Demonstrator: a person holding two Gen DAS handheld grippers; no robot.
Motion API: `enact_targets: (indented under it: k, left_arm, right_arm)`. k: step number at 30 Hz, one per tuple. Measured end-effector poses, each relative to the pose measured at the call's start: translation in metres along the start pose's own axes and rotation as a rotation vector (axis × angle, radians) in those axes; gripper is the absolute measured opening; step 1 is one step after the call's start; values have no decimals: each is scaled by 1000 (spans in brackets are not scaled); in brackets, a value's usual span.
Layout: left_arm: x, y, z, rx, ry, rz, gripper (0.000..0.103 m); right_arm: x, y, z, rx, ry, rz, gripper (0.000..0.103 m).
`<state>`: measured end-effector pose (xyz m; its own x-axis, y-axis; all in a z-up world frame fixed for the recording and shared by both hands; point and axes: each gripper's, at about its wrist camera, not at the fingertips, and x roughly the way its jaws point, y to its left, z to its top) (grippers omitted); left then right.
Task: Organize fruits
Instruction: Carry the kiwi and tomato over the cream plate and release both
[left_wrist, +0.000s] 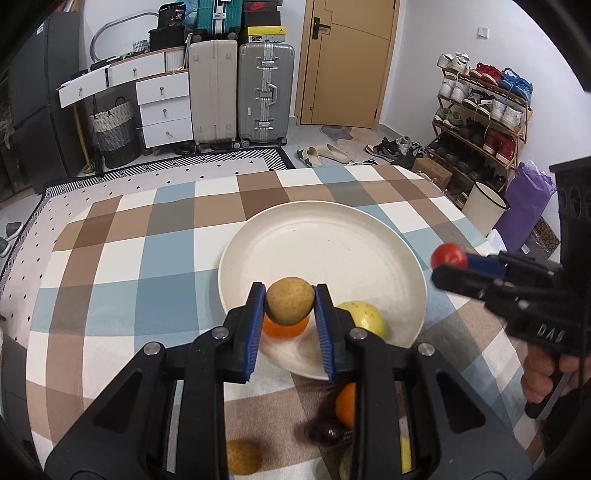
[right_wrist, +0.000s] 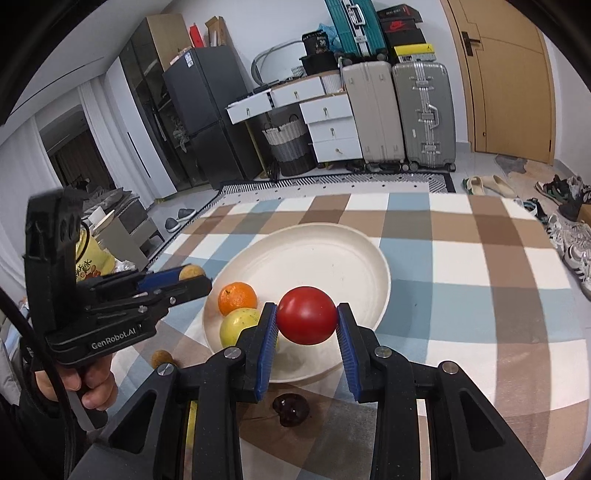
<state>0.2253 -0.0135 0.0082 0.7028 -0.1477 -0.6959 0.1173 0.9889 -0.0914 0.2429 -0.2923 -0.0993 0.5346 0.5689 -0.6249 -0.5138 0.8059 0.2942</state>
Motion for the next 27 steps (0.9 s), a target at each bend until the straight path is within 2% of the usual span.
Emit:
enact_targets:
  k: [11, 19, 27]
  left_arm:
    - [35, -1, 10, 4, 23, -9, 24]
    - [53, -3, 18, 44, 24, 3, 24]
    - [72, -3, 23, 56, 76, -3, 24]
  right_arm:
    - [39, -3, 0, 5, 39, -12, 32]
    - [55, -8, 5, -11, 64, -61, 32]
    - [65, -6, 7, -45, 84, -110, 32]
